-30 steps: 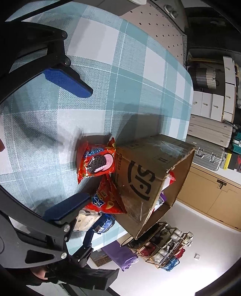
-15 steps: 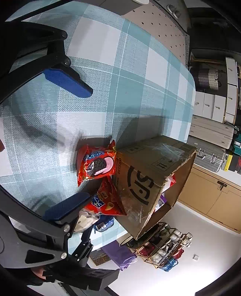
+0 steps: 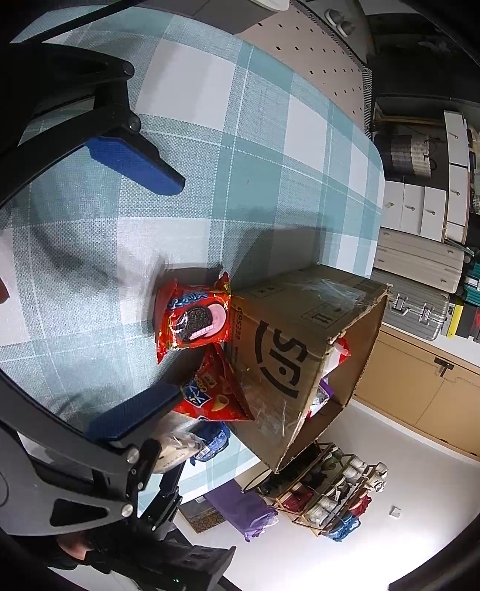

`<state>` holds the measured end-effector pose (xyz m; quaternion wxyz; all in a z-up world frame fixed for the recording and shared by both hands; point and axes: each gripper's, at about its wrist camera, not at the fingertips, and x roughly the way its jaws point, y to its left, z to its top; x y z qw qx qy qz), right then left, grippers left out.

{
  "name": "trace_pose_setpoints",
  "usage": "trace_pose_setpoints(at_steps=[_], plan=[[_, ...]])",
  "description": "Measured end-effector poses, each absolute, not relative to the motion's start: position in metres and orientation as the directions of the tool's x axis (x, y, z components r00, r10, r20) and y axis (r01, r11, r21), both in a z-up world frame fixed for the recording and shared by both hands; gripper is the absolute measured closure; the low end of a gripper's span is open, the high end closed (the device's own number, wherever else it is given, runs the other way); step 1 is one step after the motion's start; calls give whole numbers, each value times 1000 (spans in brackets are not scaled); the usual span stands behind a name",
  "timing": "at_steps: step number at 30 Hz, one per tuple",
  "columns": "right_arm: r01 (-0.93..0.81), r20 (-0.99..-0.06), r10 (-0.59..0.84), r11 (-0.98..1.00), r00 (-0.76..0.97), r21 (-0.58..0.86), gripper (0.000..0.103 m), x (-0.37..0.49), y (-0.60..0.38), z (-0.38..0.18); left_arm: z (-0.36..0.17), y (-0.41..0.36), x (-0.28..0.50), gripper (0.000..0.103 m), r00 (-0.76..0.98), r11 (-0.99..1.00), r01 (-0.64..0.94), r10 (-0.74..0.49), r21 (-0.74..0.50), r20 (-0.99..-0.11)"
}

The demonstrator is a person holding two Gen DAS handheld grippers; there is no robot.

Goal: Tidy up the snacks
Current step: 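Lower the right gripper onto the cream bread pack and close, then lift the cream bread pack with the right gripper while the left gripper closes on the red Oreo pack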

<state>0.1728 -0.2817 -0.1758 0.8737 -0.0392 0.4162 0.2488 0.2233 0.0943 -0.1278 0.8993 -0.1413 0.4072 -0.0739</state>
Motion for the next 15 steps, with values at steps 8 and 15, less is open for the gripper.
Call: trace_pose_setpoints(at_steps=[8,15], plan=[[-430,-699,455,873,552,228,43,165,-295,-168,-128,93,228,1,648,954,13,-236,-300,-724],[-409,-665,467,876,583,256,43,156,-309,-161,-129,87,236,1,634,959,18,-231,-284,-738]])
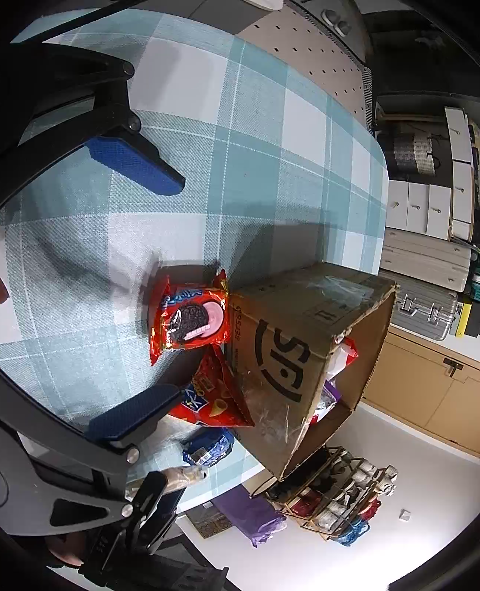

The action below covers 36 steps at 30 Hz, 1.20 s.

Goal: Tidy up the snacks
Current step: 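Lift the cream bread pack with the right gripper while the left gripper closes on the red Oreo pack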

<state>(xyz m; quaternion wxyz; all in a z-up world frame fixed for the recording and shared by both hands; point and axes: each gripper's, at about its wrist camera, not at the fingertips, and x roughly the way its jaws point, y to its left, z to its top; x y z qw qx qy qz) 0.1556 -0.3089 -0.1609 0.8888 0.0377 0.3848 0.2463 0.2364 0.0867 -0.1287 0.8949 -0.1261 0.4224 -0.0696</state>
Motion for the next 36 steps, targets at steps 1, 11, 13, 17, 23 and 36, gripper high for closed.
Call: trace_pose_setpoints(at_steps=[1,11,13,17,23,36], plan=[[-403,-662,469,876,585,264,43,155,-310,-160,-129,86,238,1,632,959,20,-231,-282,-740],[-384,-633,478,876,608,293,43,142,-321,-154,-131,68,256,1,623,969,51,-221,-243,-750],[-377,-631,478,877,611,299,43,142,-323,-154,-133,65,260,1,619,970,58,-220,-236,-754],[-358,-625,469,882,624,305,43,138,-328,-153,-137,59,267,1,610,973,67,-214,-219,-763],[-343,-611,463,886,642,311,43,133,-335,-149,-140,54,274,1,614,978,80,-202,-195,-763],[-315,-603,453,891,657,327,43,123,-342,-146,-158,52,284,47,562,971,126,-237,-202,-792]])
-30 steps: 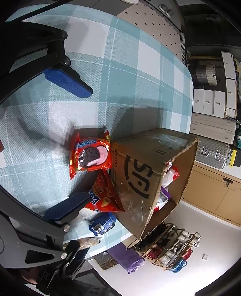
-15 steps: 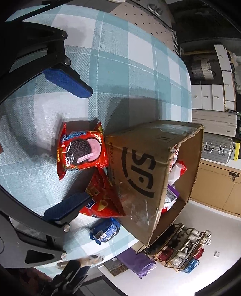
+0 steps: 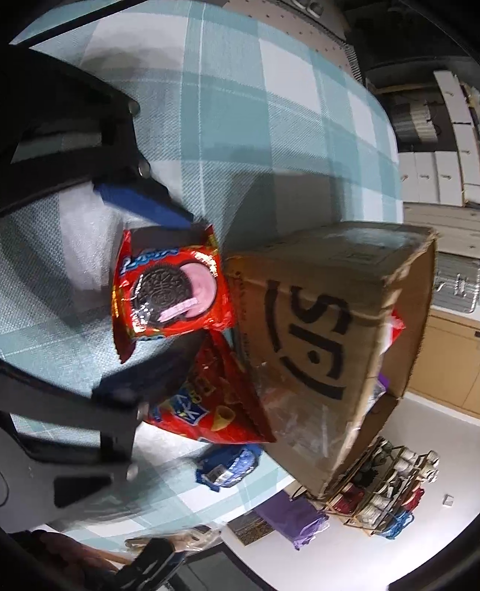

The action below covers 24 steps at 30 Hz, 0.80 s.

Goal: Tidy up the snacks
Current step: 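Lift the cream bread pack with the right gripper while the left gripper closes on the red Oreo pack, then carry the cream bread pack and red Oreo pack over the box with both grippers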

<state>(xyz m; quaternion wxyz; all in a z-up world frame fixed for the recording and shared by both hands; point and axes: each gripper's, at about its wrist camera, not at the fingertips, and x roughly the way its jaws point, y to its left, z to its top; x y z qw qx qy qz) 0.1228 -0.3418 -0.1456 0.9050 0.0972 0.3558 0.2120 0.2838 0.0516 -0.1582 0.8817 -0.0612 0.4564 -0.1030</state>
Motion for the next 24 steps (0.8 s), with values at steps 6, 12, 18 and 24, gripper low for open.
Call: trace_pose_setpoints(at_steps=[6,12,18,24], plan=[[-312,-599,454,891,659,331,43,120,-342,-144,-160,56,281,62,561,960,153,-280,-234,-779],[-312,-596,453,891,662,331,43,117,-341,-142,-152,58,271,62,584,966,150,-259,-212,-769],[-312,-590,455,889,667,334,43,113,-340,-140,-140,60,259,62,598,966,149,-259,-213,-758],[-321,-577,462,886,674,334,43,109,-337,-132,-127,61,247,62,604,964,157,-267,-216,-751]])
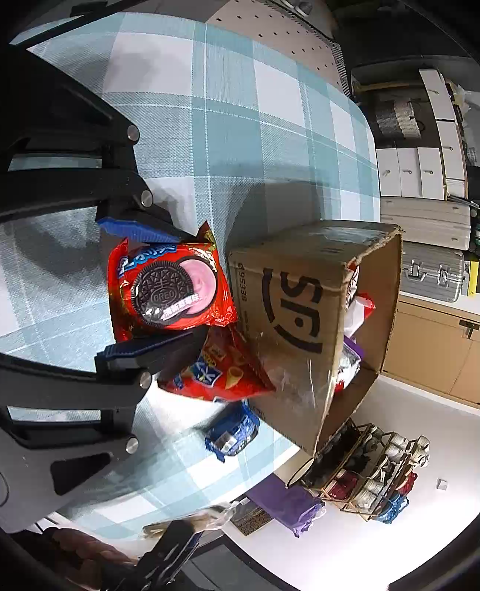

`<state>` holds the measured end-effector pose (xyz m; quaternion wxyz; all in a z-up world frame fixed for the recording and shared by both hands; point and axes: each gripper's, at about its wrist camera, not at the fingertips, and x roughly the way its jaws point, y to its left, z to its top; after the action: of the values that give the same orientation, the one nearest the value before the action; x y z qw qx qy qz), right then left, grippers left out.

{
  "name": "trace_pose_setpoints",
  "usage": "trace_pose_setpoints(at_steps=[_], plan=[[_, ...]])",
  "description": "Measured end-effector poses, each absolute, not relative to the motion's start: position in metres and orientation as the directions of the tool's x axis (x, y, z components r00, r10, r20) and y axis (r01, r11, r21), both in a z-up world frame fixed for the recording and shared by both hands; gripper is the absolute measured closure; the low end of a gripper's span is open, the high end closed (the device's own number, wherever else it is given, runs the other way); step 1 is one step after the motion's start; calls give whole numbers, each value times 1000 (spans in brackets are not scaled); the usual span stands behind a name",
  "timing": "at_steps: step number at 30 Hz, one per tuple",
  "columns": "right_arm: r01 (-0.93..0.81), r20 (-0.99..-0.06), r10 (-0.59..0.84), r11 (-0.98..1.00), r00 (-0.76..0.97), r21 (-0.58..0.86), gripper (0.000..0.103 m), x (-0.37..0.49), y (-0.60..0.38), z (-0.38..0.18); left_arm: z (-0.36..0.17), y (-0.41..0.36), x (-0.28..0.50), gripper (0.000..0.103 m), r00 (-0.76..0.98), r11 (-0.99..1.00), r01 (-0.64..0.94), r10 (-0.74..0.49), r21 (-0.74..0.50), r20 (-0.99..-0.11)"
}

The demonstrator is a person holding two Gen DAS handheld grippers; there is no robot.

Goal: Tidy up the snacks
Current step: 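Carry the cream bread pack and red Oreo pack over the box with both grippers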

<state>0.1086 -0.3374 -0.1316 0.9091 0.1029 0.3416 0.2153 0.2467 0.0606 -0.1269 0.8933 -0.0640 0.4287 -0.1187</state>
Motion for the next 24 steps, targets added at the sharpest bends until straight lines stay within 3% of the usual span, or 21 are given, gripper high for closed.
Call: trace_pose_setpoints(at_steps=[24], plan=[[-410,-490,512,859,705,307,43,113,-314,-78,-57,57,221,62,640,926,237,-377,-294,-670]])
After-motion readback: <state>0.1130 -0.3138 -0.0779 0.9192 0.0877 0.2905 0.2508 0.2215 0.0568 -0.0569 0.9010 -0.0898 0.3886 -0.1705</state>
